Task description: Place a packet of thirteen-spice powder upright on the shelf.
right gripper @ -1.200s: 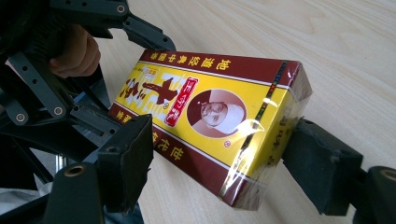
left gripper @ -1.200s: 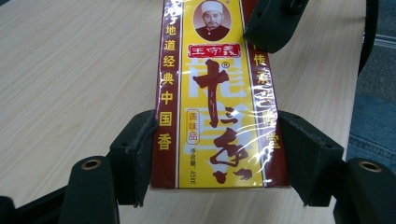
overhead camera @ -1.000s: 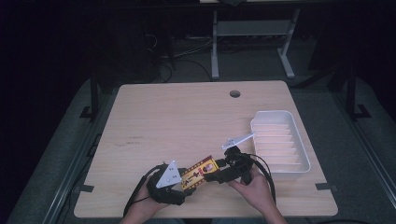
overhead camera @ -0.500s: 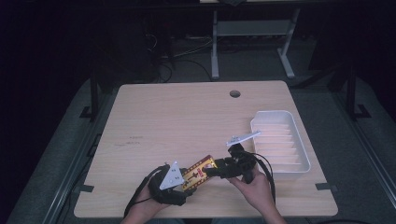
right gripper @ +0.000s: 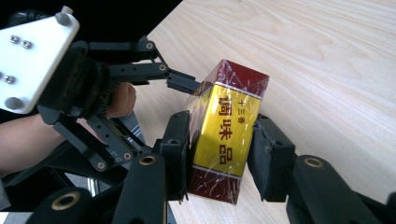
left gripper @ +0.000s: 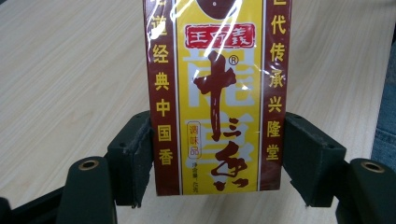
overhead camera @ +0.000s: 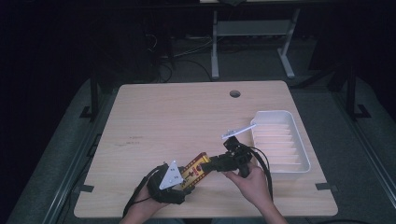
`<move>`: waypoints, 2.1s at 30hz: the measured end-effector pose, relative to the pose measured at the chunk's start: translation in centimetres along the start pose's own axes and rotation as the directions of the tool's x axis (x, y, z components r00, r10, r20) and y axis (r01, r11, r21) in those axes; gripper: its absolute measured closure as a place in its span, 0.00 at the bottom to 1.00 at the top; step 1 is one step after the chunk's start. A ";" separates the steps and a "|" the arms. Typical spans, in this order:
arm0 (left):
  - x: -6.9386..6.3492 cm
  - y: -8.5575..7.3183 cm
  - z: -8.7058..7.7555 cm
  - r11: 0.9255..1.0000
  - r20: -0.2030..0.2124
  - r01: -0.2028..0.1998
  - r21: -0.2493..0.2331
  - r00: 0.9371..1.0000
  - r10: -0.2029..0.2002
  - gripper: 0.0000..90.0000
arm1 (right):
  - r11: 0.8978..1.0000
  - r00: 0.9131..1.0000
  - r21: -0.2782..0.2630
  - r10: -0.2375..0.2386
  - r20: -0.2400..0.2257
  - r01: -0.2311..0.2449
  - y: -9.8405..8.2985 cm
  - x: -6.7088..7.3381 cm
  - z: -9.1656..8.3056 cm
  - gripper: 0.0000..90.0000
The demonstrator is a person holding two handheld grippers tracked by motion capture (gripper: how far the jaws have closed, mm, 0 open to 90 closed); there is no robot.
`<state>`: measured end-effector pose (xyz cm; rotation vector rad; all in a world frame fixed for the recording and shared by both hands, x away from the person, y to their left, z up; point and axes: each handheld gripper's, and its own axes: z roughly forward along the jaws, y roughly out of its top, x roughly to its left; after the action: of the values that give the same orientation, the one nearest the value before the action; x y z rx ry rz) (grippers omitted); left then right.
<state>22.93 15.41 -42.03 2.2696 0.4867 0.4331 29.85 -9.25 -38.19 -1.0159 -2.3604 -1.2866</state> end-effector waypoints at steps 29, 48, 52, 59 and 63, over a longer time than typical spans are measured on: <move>2.6 -1.4 -1.8 0.989 0.035 0.131 -0.065 0.991 -0.129 0.32 | 0.962 0.970 0.179 -0.223 0.093 0.204 3.7 1.9 -2.0 0.76; 5.0 -2.9 -3.1 0.972 0.013 0.216 -0.092 0.976 -0.216 0.32 | 0.840 0.888 0.363 -0.455 0.066 0.404 6.4 3.0 -2.9 0.76; 5.3 -3.1 -3.2 0.969 0.013 0.228 -0.093 0.974 -0.227 0.32 | 0.804 0.866 0.399 -0.498 0.044 0.441 6.9 3.2 -3.0 0.76; 5.5 -3.2 -3.3 0.966 0.015 0.238 -0.097 0.971 -0.238 0.32 | 0.755 0.835 0.436 -0.551 0.015 0.490 7.2 3.4 -3.6 0.76; 5.6 -3.3 -3.3 0.966 0.015 0.240 -0.095 0.971 -0.240 0.32 | 0.743 0.827 0.441 -0.563 0.004 0.504 7.2 3.3 -4.1 0.76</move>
<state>25.59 22.16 -41.44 2.0862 0.7143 0.3221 32.05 -8.54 -29.58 -0.2939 -2.9927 -0.7821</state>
